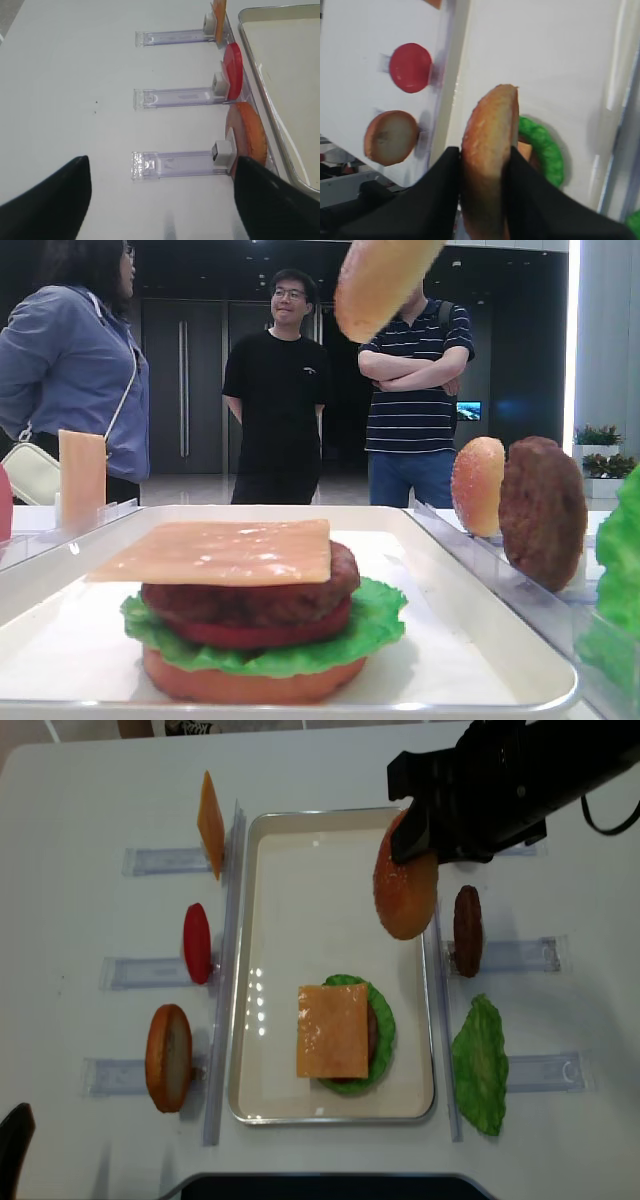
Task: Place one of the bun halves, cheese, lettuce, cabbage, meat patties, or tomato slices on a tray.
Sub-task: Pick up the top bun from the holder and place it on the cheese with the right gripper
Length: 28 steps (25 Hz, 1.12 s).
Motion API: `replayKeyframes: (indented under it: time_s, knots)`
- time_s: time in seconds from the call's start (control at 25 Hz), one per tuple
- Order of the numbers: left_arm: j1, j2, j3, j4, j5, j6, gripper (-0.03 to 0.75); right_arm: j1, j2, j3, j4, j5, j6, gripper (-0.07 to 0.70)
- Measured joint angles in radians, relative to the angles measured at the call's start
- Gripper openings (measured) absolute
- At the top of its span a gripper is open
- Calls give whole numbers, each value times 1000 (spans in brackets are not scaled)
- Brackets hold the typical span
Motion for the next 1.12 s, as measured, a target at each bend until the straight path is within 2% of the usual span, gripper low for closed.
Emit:
replayKeyframes:
  time_s: [0.16,0.32,0.44,0.6,0.88,1.0,1.12]
  knots:
    - [0,0,0,0,0,0,693,57,-50,108,114,-111,-77,219]
    - [0,0,0,0,0,0,693,154,-50,182,137,-215,-90,219]
    - [0,0,0,0,0,0,693,202,-37,201,140,-259,-100,219]
    - [0,0,0,0,0,0,693,212,4,205,223,-275,-178,219]
    - [0,0,0,0,0,0,693,212,109,205,503,-279,-457,219]
    - [0,0,0,0,0,0,693,212,156,205,545,-283,-514,219]
    - [0,0,0,0,0,0,693,212,198,205,553,-254,-544,219]
